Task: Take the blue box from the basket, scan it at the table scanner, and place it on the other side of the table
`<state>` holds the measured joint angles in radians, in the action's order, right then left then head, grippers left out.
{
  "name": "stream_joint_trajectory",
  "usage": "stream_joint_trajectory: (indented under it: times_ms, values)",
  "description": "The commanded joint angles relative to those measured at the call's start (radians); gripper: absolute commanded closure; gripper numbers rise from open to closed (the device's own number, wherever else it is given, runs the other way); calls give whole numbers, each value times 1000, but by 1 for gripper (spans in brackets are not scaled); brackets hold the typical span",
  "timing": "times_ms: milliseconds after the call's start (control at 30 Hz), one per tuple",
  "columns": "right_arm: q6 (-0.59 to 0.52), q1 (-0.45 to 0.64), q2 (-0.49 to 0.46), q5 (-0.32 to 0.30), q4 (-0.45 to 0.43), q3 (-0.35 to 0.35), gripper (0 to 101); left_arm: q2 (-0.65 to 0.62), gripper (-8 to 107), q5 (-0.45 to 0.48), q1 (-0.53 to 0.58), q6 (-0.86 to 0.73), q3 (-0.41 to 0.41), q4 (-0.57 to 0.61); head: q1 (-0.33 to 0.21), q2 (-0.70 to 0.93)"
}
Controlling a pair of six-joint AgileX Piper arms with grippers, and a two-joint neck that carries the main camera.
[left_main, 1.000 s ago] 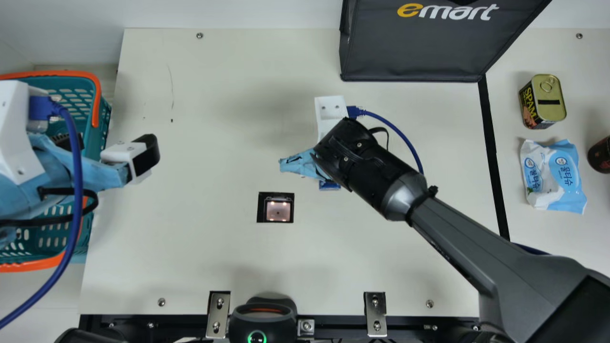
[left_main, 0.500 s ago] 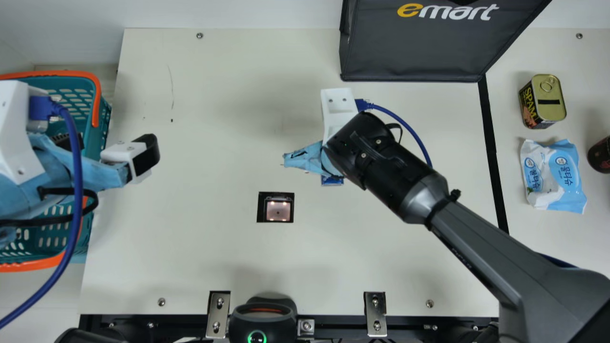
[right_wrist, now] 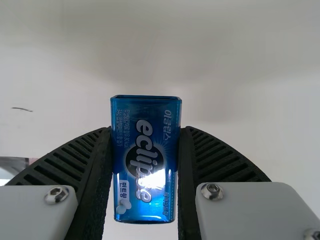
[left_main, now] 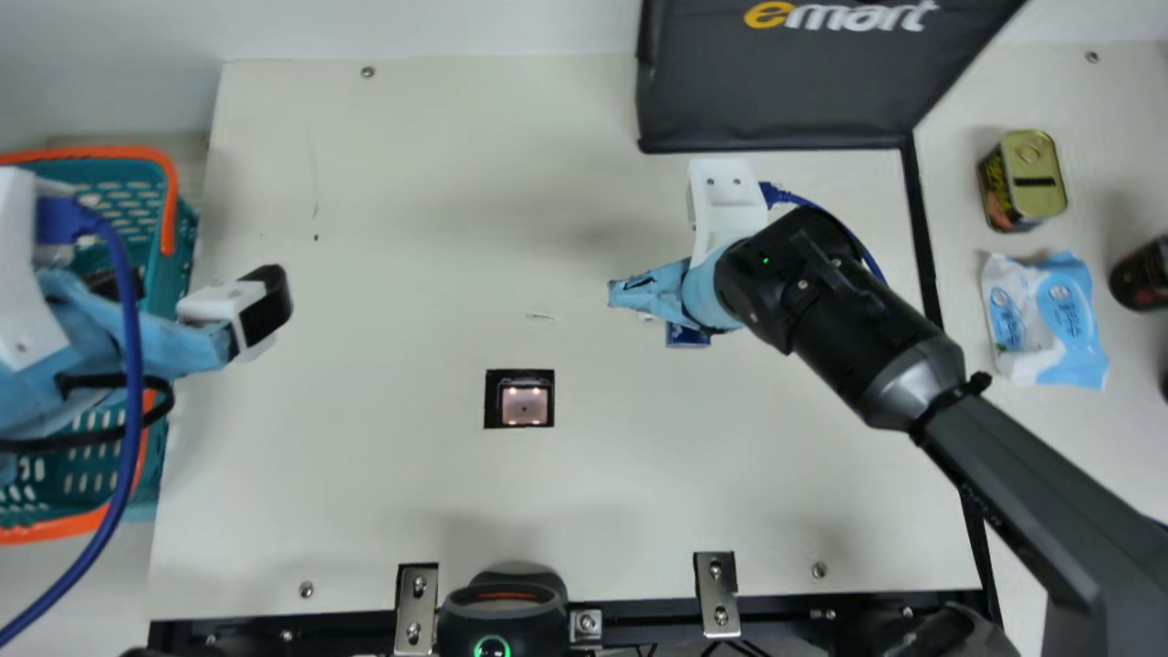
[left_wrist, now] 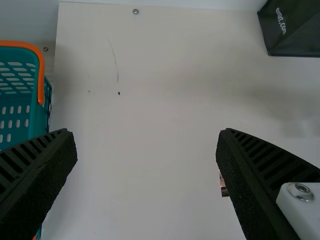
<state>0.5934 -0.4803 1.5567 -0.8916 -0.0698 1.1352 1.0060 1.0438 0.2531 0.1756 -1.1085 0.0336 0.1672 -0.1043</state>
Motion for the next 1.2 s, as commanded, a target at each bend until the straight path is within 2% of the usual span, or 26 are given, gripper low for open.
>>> stream_joint_trajectory:
  times_ms: [0,267,700,1167]
  values:
    - [-20,36,-27,7,10,-27,101,0,9,0,0,0,0,0,-29,-86]
    - [-143,188,-142,28,71,-138,101,0,9,0,0,0,0,0,-29,-272]
    - [-406,532,-321,-4,162,-283,101,0,9,0,0,0,0,0,-29,-272]
    - [-664,933,-421,-55,211,-355,101,0,9,0,0,0,0,0,-29,-272]
